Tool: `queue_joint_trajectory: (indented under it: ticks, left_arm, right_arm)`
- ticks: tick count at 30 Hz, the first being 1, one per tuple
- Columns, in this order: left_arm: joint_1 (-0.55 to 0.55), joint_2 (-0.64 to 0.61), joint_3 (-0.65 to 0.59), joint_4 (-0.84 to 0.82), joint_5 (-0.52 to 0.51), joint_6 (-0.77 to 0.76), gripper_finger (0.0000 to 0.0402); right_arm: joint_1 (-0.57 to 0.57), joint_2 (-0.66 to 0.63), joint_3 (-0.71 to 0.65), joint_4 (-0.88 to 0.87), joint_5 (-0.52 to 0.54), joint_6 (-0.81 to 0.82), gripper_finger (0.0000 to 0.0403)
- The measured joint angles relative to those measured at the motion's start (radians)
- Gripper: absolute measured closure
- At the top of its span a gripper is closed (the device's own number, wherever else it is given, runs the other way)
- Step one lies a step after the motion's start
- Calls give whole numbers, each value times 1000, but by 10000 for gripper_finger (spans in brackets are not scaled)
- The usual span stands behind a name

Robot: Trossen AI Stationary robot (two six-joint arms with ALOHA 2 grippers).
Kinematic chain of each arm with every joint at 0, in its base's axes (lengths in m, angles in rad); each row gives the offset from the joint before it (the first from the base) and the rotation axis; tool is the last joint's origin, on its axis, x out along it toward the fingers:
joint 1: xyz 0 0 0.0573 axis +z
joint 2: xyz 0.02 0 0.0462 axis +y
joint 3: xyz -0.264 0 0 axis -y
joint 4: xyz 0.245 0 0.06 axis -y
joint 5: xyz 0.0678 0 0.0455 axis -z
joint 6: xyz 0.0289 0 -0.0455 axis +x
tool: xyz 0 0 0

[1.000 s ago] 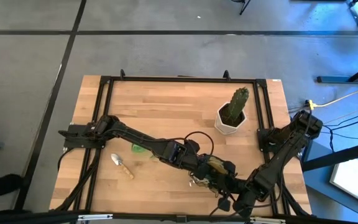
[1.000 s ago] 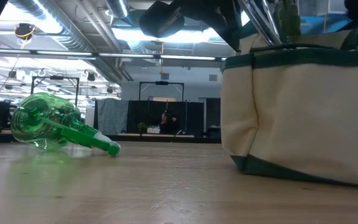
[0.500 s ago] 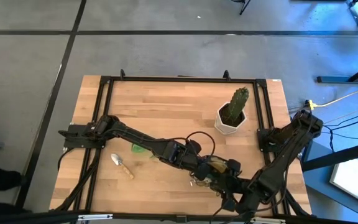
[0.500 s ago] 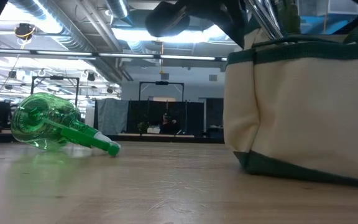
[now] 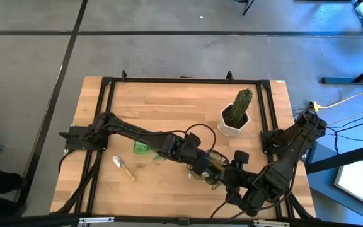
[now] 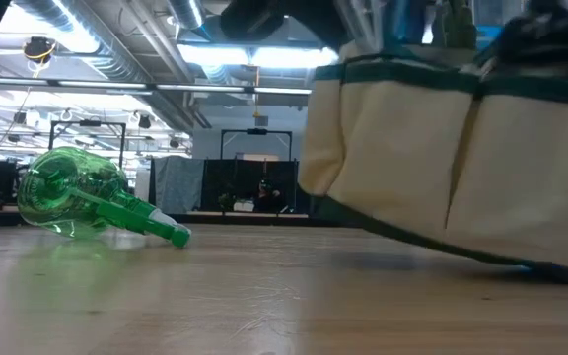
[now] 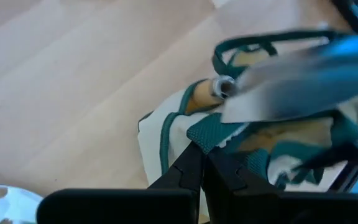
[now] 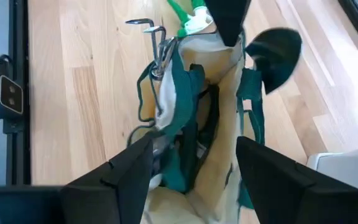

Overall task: Pick & Place Garden tools in Gardening bag
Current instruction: Put the grafting pruner into the side pocket of the white bag, then adjust the white bag

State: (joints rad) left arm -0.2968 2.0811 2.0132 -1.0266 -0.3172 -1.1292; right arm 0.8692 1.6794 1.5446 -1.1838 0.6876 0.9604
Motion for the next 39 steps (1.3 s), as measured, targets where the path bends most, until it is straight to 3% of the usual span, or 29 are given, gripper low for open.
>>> queue_joint_trajectory:
  ticks: [9, 15, 19, 30, 34, 39]
  left_arm:
    - [-1, 7, -79, 6, 73, -25, 400]
    - [-5, 4, -88, 10, 47, -5, 389]
    - [-5, -3, -88, 15, 56, 33, 352]
    - [-18, -40, -88, -60, 62, -21, 180]
    - [-34, -80, -88, -117, 7, -45, 157]
    - [-50, -147, -88, -131, -24, -51, 157]
  right_arm:
    - [-7, 0, -18, 13, -8, 4, 169]
    - [-10, 0, -18, 13, -6, 19, 169]
    - [-13, 0, -18, 11, 5, 21, 169]
    - [-39, 0, -18, -40, 19, 71, 169]
    - [-55, -24, -18, -74, 31, 134, 169]
    - [-57, -128, -18, -67, 61, 158, 171]
